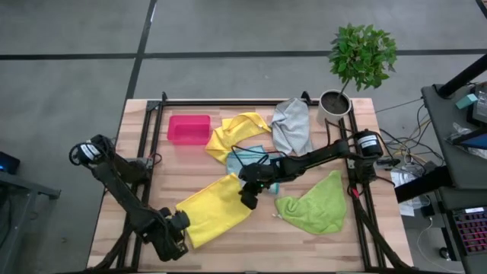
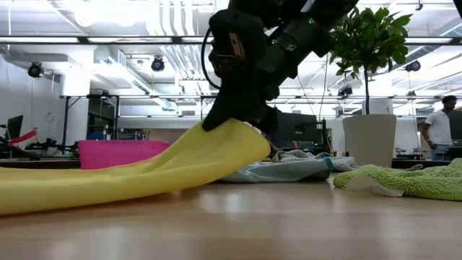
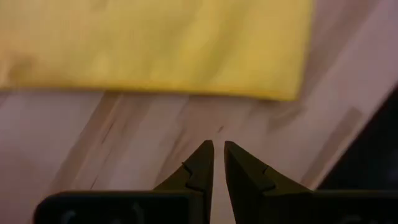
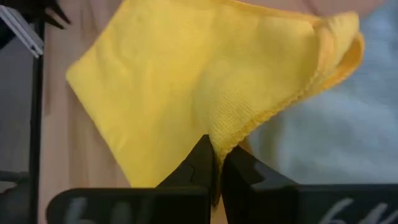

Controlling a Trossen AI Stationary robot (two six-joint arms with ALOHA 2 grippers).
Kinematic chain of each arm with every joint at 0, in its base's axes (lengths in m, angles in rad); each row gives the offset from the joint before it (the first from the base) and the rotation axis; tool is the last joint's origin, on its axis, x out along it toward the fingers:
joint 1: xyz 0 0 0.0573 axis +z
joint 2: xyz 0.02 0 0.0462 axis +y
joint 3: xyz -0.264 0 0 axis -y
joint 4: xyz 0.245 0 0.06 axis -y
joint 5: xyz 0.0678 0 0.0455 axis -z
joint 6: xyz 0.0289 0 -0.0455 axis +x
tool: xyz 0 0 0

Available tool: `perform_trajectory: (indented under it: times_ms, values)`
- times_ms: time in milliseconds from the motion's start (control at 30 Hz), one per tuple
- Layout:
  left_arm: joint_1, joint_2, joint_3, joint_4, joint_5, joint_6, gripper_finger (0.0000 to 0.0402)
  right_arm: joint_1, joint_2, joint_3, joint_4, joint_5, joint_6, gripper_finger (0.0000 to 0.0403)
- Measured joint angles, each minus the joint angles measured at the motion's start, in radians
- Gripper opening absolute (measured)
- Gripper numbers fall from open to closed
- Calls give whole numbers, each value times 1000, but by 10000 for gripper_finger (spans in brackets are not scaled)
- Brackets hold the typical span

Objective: Fold microfiber towels
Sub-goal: Fold the bottom yellow microfiber cloth

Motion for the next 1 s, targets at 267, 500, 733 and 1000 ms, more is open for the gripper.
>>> perform_trajectory:
  times_ms: [267, 500, 733, 1000]
  values:
    - [-12, 87, -18, 3, -90, -32, 24, 35, 53, 106, -2, -4, -10, 9]
    - [-14, 130, -19, 9, -151, -33, 24, 62, 153, 239, 7, -7, -21, 9]
    - [-14, 132, -19, 9, -165, -33, 24, 72, 275, 397, 14, -16, -41, 9]
    - [-14, 132, -20, 12, -185, -32, 24, 73, 415, 587, 8, -60, -70, 9]
